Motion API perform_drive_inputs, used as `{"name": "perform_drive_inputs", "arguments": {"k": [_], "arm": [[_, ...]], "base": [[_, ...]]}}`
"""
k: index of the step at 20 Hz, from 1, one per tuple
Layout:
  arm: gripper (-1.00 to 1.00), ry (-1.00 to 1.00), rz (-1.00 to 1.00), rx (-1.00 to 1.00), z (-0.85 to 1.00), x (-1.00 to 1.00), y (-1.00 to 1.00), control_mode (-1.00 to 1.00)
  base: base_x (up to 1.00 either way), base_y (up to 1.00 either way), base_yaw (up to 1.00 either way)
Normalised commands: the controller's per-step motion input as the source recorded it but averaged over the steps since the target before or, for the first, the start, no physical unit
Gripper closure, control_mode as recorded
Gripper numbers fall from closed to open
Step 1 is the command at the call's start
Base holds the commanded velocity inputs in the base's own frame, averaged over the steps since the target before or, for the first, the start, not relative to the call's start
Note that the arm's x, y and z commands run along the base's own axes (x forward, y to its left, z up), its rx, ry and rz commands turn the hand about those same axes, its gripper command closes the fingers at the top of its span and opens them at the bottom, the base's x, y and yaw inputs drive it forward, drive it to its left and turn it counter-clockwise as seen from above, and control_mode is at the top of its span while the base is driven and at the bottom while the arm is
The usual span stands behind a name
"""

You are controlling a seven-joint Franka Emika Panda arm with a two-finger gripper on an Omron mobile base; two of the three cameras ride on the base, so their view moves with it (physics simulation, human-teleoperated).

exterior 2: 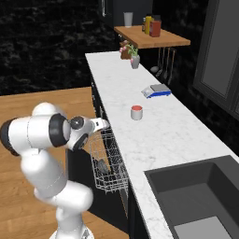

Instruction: Pick up the cup and bowl from the counter, place them in the dishwasher, and close the dishwasher door.

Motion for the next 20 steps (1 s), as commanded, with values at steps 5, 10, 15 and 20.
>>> {"name": "perform_drive_inputs", "arguments": {"k": [5, 10, 15, 20], "arm": [[-1.00, 0.05, -0.05, -0.25, 1.00, -0.18, 0.44, -1.00], [-1.00, 0.00, -0.04, -0.13, 1.00, -0.26, 0.45, -1.00], [-1.00, 0.06, -0.09, -0.04, 1.00, -0.05, 0.23, -1.00], [-1.00, 0.30, -0.11, 0.01, 0.94, 0.16, -0.29, -1.00]], "base": [[0.00, 0.00, 0.00], [0.00, 0.00, 0.00], [0.00, 0.00, 0.00], [0.00, 0.00, 0.00]]}}
